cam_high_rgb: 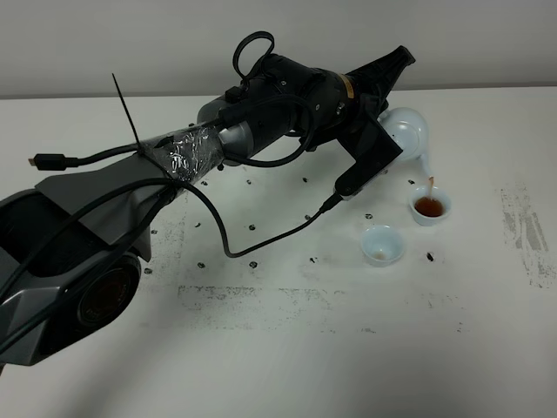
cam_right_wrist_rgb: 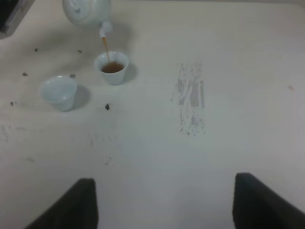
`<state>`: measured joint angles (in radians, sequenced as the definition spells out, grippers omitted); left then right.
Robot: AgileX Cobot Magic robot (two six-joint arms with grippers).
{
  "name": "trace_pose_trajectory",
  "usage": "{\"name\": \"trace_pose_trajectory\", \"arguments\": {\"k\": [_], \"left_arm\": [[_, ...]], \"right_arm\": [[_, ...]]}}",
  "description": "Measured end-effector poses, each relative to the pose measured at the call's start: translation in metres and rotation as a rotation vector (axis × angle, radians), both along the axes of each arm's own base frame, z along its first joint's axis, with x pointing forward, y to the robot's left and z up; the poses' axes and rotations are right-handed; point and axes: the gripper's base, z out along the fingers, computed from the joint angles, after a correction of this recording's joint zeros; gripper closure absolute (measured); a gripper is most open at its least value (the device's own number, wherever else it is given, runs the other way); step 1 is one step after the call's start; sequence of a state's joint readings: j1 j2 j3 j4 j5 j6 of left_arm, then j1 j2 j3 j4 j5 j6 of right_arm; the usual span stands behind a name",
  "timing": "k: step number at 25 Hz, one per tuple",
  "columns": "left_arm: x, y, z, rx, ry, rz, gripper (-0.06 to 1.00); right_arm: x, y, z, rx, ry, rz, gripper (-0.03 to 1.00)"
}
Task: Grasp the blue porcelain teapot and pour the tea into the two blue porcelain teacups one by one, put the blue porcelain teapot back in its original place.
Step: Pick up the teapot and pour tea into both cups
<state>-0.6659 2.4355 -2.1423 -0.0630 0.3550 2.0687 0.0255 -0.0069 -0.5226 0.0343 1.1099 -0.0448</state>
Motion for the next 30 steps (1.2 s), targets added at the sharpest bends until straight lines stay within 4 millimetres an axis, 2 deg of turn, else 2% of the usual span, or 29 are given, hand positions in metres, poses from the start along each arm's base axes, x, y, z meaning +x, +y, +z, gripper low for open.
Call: {"name": "trace_pose_trajectory", "arguments": {"k": [30], "left_arm": [[-0.0005,-0.0002,-0.0003,0.002,0.003,-0.001,0.89]], "right_arm": [[0.0000,0.0000,0.0000,0.000,0.000,0.000,0.39]]}}
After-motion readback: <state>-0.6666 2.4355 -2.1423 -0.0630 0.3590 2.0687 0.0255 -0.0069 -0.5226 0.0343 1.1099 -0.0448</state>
